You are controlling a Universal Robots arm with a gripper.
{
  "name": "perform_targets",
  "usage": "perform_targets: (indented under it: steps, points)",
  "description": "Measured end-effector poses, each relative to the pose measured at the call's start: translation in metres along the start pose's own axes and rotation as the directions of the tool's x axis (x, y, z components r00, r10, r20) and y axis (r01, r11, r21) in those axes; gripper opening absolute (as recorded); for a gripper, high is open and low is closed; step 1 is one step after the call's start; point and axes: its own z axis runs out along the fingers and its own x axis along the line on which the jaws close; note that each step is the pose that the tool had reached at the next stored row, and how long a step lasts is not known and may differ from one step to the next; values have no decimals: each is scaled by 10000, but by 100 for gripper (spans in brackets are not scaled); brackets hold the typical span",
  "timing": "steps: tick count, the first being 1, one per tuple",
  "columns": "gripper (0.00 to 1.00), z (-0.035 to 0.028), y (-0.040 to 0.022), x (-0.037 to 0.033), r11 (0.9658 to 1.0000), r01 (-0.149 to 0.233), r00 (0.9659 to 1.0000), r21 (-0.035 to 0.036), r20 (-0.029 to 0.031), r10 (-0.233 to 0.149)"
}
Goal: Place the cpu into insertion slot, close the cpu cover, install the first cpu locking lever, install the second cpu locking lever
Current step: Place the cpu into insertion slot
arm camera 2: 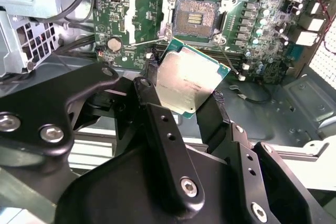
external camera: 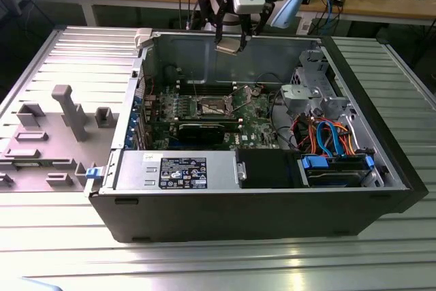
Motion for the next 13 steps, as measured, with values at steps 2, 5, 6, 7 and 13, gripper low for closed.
perform_targets:
  steps: [2, 5, 6, 7, 13]
  points:
    - [54, 0, 0, 0, 9999, -112, 9999, -2, 10, 112]
    - [54, 1, 0, 0, 9996, -282, 9996, -6, 25, 282]
    - [54, 1, 0, 0, 9994, -339, 9994, -7, 30, 339]
    - [54, 2, 0, 0, 9993, -385, 9993, -8, 35, 385]
    - [54, 3, 0, 0, 9976, -691, 9976, -15, 61, 691]
